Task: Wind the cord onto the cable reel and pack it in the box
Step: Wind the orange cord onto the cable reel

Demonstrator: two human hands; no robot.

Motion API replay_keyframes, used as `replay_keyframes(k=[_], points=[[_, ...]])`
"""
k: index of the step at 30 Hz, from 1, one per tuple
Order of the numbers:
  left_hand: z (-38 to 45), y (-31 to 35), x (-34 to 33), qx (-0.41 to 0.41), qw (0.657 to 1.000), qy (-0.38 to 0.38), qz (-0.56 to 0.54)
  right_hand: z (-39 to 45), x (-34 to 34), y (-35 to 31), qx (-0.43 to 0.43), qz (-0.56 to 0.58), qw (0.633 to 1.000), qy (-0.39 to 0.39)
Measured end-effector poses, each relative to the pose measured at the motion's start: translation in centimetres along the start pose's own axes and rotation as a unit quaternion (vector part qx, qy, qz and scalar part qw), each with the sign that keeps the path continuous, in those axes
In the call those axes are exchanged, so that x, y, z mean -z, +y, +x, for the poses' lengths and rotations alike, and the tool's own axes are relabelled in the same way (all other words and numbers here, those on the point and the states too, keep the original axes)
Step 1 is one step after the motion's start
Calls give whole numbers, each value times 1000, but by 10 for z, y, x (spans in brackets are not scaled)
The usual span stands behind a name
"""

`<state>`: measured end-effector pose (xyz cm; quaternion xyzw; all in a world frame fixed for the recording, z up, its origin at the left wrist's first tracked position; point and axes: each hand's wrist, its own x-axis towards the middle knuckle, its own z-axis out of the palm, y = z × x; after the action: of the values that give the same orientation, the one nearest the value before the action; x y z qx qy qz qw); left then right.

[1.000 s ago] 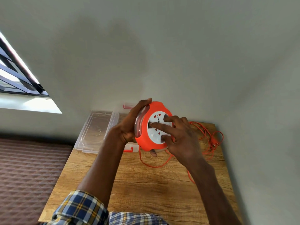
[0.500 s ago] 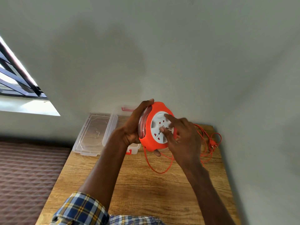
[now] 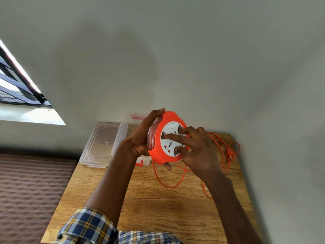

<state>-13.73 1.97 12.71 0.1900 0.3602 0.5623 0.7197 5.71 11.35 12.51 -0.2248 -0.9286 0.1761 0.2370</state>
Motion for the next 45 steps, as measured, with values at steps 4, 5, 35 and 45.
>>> replay_keyframes(k=[4,5,35,45], points=[[3,1,-7,-22,999,24,5,-1,-7,-18,-130,54,987,72],[4,0,-10,-24,999,29,5,1,-11,-25,-185,73,975,96],[-2,5,-2,-14,998,57,34,-3,-5,-24,-137,75,986,53],[-4,1,1,-38,997,62,3,1,-8,-34,-103,24,987,120]])
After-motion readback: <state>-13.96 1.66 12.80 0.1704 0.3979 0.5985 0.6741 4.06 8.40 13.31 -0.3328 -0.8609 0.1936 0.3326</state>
